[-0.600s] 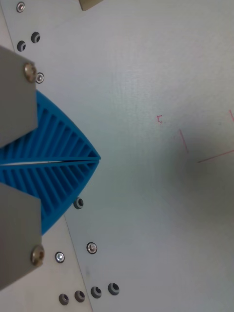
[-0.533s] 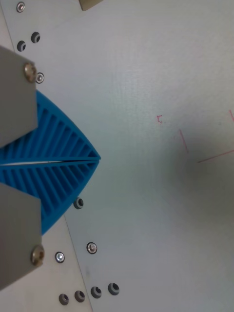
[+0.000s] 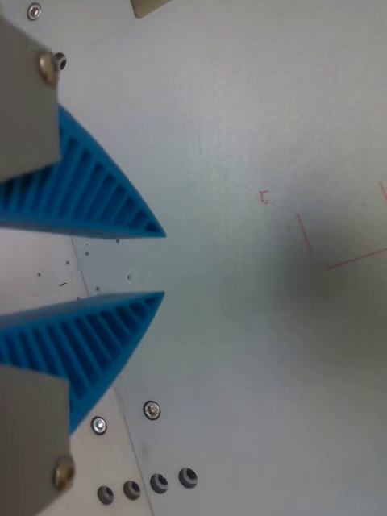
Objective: Open gripper
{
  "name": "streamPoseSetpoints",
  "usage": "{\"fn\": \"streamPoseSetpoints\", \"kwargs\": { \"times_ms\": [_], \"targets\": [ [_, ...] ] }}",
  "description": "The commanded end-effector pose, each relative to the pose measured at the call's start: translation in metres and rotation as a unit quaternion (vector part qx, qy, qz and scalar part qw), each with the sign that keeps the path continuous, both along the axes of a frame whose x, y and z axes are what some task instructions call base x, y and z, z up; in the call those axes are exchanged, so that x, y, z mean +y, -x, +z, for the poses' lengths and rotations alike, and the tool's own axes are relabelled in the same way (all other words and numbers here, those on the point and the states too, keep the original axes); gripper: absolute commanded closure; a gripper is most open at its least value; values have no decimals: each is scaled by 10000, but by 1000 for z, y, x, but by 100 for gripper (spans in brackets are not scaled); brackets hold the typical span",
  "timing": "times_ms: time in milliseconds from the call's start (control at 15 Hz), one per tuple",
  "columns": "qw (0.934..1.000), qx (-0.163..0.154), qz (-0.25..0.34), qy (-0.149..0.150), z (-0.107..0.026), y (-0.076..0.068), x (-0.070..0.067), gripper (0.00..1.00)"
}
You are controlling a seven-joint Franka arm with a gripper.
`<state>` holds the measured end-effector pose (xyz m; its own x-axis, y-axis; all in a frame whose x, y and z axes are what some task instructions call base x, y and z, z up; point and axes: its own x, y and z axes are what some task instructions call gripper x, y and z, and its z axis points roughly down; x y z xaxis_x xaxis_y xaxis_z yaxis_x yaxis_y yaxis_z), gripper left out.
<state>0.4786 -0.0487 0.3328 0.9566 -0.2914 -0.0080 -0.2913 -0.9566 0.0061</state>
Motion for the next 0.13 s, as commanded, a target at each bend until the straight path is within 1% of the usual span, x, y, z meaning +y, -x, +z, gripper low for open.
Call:
{"fn": "streamPoseSetpoints", "kwargs": {
  "times_ms": [67,133],
  "targets": [
    [10000,-19,-3,1,2,0,0,0],
    [10000,-19,-3,1,2,0,0,0]
  ]
}}
